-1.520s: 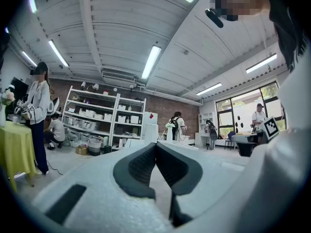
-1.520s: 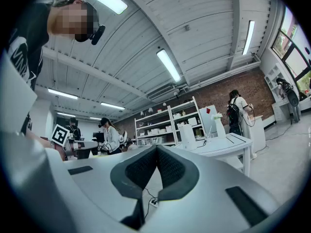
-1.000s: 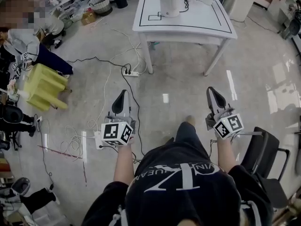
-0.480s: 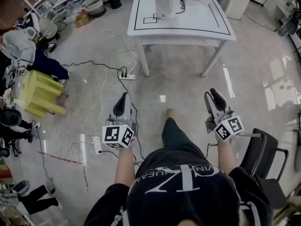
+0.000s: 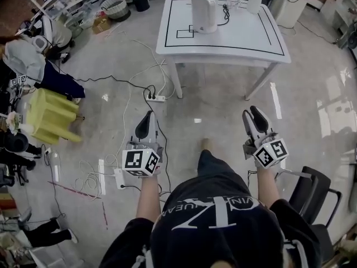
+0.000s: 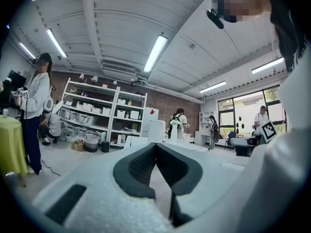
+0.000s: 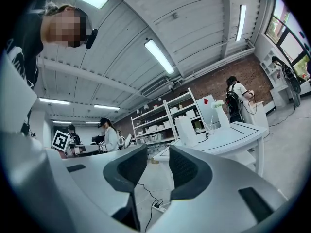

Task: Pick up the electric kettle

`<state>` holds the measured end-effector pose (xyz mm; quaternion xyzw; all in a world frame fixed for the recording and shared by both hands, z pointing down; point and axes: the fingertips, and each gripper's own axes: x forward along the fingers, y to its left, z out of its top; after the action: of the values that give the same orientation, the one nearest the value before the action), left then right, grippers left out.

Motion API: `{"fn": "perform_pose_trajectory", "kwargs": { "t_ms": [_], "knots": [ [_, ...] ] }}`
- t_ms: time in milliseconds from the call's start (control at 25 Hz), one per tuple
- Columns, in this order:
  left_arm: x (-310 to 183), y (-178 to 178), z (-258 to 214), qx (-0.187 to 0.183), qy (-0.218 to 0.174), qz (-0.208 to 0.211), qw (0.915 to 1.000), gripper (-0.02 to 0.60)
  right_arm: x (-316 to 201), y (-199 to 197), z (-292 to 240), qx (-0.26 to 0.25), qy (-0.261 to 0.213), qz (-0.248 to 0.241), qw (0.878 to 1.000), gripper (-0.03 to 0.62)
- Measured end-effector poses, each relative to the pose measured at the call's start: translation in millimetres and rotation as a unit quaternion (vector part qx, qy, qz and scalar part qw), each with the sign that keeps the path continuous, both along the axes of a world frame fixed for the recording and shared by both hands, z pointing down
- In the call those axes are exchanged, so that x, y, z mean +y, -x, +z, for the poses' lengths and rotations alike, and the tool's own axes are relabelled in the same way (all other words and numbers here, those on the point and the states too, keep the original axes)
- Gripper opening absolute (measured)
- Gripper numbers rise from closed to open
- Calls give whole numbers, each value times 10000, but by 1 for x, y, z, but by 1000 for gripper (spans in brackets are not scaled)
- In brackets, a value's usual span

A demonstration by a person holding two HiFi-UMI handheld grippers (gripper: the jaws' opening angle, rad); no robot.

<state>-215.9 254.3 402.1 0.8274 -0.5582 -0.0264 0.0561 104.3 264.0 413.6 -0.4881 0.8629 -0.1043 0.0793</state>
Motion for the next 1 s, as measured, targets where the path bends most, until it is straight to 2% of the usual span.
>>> {"fn": "perform_pose_trajectory", "kwargs": {
  "t_ms": [640,840,1000],
  "knots": [
    [-131,-30,-9,-20,61,18,10000,6,-141,-8,-4,-91,66,-278,9996,130],
    [-162,-43,-6,-10,94,86,9999,6,-170,-19,-5,-117,17,-256,9996,130],
    [-184,-60,-12,-27,-47,212,9998,6,-186,-32,-3,-106,-4,-195,9998,130]
  ]
}}
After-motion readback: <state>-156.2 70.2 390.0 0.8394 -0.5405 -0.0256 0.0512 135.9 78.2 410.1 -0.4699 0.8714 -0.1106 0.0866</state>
